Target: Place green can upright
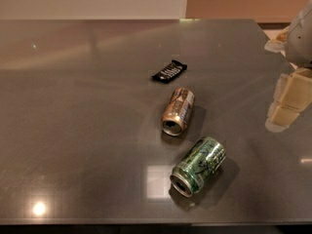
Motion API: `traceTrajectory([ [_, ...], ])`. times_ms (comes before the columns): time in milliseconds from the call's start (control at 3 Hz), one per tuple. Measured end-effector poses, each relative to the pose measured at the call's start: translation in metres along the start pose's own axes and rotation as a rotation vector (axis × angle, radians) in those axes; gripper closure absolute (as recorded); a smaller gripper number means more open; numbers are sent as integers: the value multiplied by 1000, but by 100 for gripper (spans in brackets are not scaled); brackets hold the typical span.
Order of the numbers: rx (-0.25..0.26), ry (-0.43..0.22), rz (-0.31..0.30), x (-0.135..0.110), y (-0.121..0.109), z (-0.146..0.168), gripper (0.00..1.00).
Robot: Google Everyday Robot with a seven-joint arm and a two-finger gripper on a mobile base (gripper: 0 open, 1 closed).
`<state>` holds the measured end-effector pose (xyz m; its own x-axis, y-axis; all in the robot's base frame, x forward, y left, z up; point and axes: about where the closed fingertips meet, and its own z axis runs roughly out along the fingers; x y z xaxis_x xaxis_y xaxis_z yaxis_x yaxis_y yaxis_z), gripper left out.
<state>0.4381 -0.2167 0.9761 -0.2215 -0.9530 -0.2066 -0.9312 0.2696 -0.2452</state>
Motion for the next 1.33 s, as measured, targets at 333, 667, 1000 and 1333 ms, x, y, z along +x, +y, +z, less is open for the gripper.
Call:
traceTrajectory([
  [333,0,0,0,0,0,0,0],
  [667,-12,-9,-23,-6,0,-2,0],
  [1000,-20,-6,-142,-27,11,-1,0],
  [1333,-42,28,-328,-52,32,9,0],
])
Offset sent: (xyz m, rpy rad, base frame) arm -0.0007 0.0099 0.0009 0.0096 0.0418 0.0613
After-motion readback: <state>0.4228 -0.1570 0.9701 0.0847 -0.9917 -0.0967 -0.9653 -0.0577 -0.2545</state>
